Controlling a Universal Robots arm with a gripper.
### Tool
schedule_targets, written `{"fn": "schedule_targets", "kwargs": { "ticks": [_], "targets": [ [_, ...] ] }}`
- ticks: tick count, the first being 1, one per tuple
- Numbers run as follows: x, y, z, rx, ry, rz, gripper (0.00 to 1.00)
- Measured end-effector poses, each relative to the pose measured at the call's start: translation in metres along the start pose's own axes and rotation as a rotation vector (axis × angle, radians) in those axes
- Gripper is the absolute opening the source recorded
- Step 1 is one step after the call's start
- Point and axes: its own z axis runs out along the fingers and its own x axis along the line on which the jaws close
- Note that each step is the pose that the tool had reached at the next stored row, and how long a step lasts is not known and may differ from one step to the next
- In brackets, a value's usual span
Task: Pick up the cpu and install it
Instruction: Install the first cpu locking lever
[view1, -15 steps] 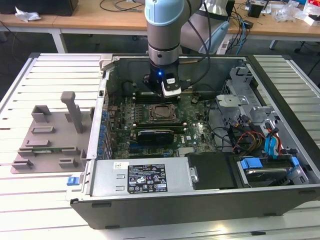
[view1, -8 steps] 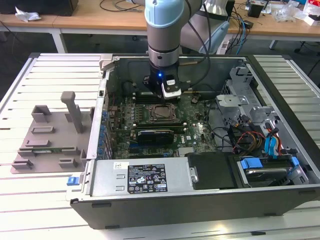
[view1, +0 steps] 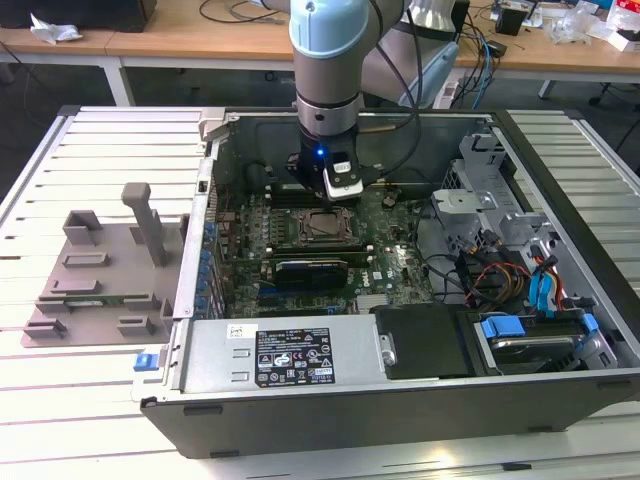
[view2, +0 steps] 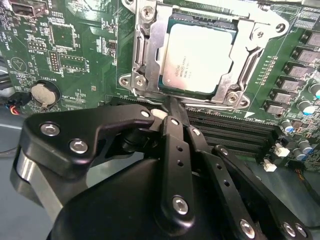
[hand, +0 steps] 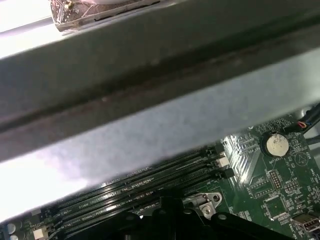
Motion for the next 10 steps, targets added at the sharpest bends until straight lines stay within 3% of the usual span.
{"fn": "schedule_targets", "kwargs": {
  "ticks": [7, 8, 10],
  "targets": [
    [-0.006, 0.0017, 0.003, -0.0002, -0.0001, 0.0, 0.11],
    [-0.0062, 0.0021, 0.0014, -0.0002, -0.0005, 0.0, 0.11],
    [-0.0067, 0.0036, -0.008, -0.0002, 0.0, 0.0, 0.11]
  ]
}}
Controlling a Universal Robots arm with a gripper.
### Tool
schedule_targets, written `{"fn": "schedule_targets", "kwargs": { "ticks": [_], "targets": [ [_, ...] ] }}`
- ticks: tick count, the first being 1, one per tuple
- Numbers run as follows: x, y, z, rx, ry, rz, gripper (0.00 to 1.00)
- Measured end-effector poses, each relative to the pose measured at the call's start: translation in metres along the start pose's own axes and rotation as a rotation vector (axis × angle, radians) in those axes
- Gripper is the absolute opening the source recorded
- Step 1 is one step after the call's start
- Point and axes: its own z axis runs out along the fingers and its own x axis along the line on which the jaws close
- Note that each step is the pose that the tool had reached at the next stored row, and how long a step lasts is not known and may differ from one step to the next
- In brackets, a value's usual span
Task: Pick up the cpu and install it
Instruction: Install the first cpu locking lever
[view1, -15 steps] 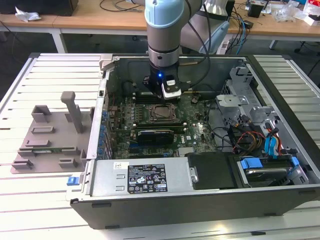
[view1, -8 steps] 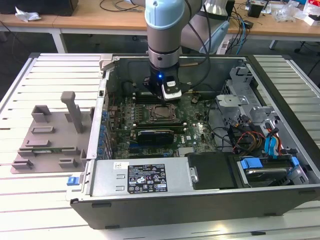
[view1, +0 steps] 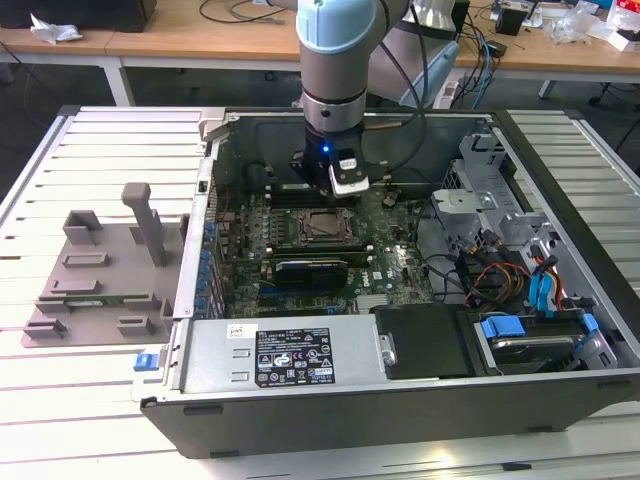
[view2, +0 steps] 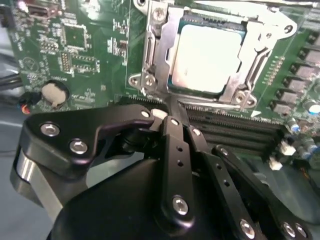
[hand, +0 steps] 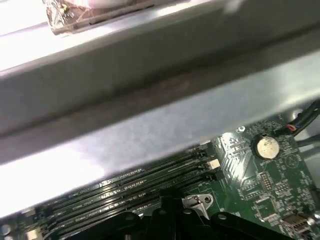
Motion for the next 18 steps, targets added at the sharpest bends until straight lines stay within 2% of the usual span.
{"fn": "schedule_targets", "kwargs": {
  "ticks": [3, 4, 6, 9, 12, 14, 15, 16, 17, 18],
  "targets": [
    [-0.0005, 0.0015, -0.0093, 0.0013, -0.0004, 0.0, 0.11],
    [-0.0006, 0.0018, -0.0109, 0.0065, -0.0024, -0.001, 0.11],
    [-0.0009, 0.0009, -0.0115, 0.0258, -0.0085, -0.002, 0.11],
    [-0.0018, -0.0016, -0.0119, 0.0385, -0.013, -0.003, 0.11],
    [-0.0054, -0.0116, -0.0133, 0.0571, -0.0198, -0.005, 0.11],
    [-0.0059, -0.013, -0.0135, 0.0713, -0.0224, -0.006, 0.11],
    [-0.0062, -0.0137, -0.0136, 0.0976, -0.0251, -0.007, 0.11],
    [-0.0062, -0.0139, -0.0137, 0.1309, -0.027, -0.009, 0.11],
    [-0.0063, -0.0139, -0.0136, 0.1578, -0.027, -0.011, 0.11],
    [-0.0063, -0.0139, -0.0133, 0.1677, -0.0222, -0.013, 0.11]
  ]
}}
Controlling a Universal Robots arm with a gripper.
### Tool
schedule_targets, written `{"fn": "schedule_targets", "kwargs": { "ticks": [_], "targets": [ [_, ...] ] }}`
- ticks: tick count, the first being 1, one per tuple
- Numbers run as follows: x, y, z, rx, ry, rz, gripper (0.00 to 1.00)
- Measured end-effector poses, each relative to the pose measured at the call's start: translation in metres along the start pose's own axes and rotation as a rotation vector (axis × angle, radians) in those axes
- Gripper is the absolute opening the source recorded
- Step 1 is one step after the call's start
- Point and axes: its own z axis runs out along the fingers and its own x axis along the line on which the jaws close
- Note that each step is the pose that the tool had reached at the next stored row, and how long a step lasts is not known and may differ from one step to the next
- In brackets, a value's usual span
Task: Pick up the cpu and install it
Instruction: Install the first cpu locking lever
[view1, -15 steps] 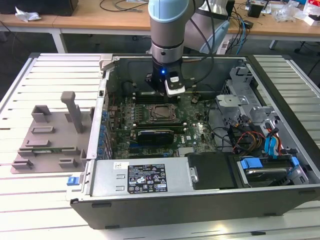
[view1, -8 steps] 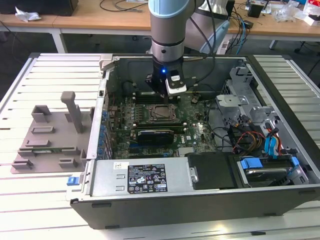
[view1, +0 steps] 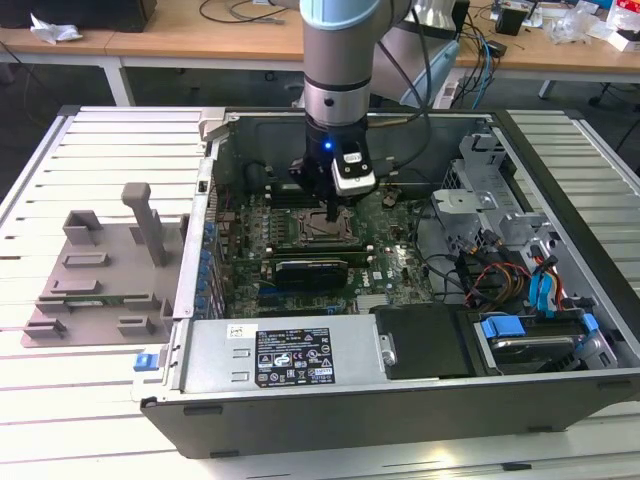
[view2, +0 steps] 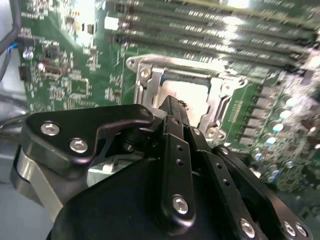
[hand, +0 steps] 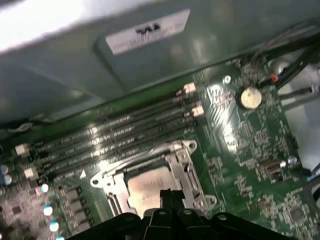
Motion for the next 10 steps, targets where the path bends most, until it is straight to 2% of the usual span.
{"fn": "schedule_targets", "kwargs": {
  "ticks": [1, 4, 7, 8, 10],
  "targets": [
    [0.0001, 0.0, 0.0004, 0.0013, 0.0035, -0.009, 0.11],
    [0.0002, 0.0, 0.0014, -0.0009, 0.0043, -0.058, 0.11],
    [0.0003, 0.0, 0.0033, -0.0068, 0.0042, -0.18, 0.11],
    [0.0003, 0.0, 0.0044, -0.0093, 0.005, -0.233, 0.11],
    [0.0004, 0.0, 0.006, -0.011, 0.0087, -0.308, 0.11]
  ]
}}
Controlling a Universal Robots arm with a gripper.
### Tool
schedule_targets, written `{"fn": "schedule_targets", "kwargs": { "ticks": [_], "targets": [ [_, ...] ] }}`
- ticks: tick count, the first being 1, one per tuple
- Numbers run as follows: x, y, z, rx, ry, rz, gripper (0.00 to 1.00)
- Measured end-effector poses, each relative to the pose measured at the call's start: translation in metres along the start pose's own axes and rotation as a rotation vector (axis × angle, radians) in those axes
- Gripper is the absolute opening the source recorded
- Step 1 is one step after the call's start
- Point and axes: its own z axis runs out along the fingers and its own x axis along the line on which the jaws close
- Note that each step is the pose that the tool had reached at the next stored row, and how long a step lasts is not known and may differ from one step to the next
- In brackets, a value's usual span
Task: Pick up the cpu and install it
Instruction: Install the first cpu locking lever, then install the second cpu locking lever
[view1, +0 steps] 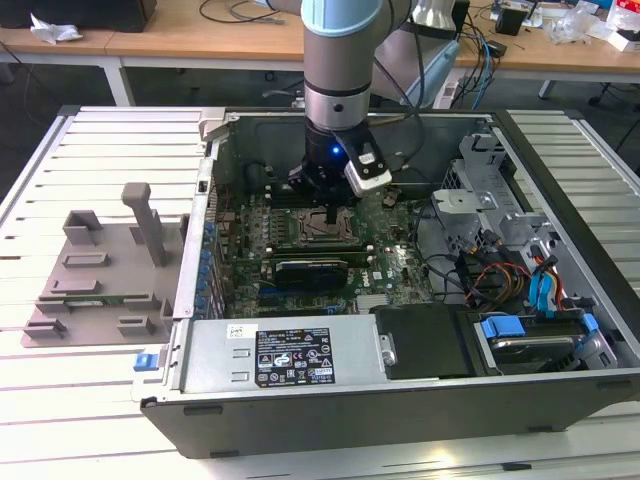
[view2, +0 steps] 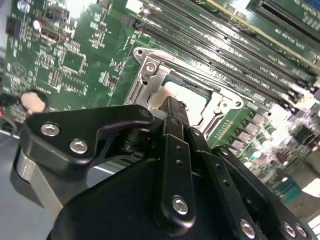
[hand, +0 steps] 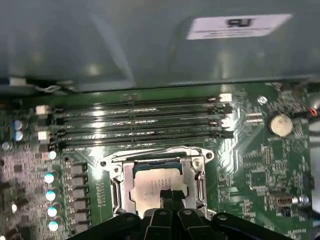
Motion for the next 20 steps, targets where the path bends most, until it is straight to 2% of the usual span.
{"fn": "schedule_targets", "kwargs": {
  "ticks": [1, 2, 5, 6, 8, 10, 11, 12, 20],
  "targets": [
    [0.0, 0.0002, 0.0001, 0.0055, 0.0026, -0.023, 0.11],
    [0.0, 0.0005, 0.0001, 0.0168, 0.0027, -0.027, 0.11],
    [-0.0001, 0.0006, -0.0024, 0.0248, 0.0024, -0.027, 0.11],
    [-0.0003, 0.0005, -0.006, 0.0302, 0.0022, -0.028, 0.11],
    [-0.0005, 0.0005, -0.0117, 0.0317, 0.0019, -0.028, 0.11],
    [-0.0002, 0.0005, -0.0121, 0.0321, 0.0016, -0.027, 0.11],
    [0.0037, 0.0003, -0.0124, 0.0324, 0.0011, -0.028, 0.11],
    [0.0064, 0.0001, -0.0165, 0.0321, -0.0014, -0.027, 0.11],
    [0.0064, 0.0001, -0.0185, 0.0323, -0.002, -0.027, 0.11]
  ]
}}
